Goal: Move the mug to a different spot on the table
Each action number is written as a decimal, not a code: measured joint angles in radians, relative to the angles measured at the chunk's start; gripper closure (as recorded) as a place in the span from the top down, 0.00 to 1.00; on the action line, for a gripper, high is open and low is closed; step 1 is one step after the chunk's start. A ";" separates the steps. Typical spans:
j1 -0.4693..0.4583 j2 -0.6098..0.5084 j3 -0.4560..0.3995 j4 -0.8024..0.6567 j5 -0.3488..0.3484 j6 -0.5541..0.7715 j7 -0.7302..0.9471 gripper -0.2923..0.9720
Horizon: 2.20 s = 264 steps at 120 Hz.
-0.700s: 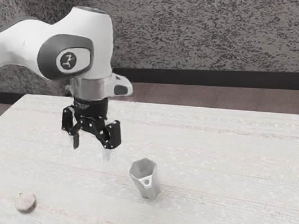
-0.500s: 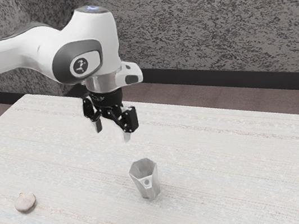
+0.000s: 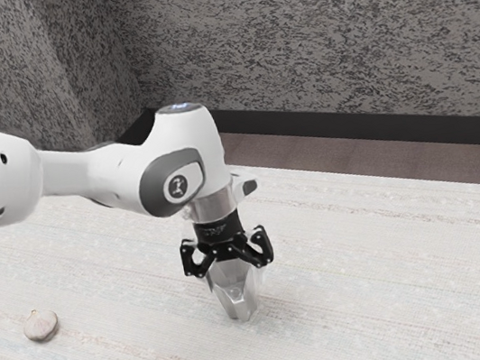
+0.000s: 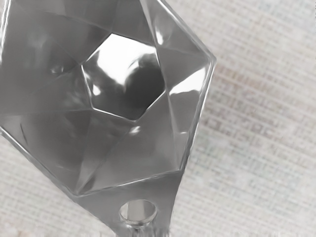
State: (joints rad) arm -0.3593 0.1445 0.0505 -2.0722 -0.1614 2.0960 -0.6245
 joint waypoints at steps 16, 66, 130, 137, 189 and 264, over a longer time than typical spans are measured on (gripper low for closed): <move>-0.033 -0.048 -0.016 -0.080 0.016 -0.012 -0.101 0.77; -0.026 0.022 -0.003 -0.110 0.043 0.182 -0.294 0.72; -0.026 0.043 0.016 -0.093 0.149 0.219 -0.386 0.30; -0.026 0.042 0.016 -0.069 0.173 0.208 -0.392 0.27; -0.029 0.016 0.068 0.018 0.324 0.060 -0.418 0.20; -0.022 0.083 0.243 0.019 0.349 0.028 -0.356 0.16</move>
State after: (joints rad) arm -0.3809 0.2280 0.2935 -2.0532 0.1879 2.1243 -0.9806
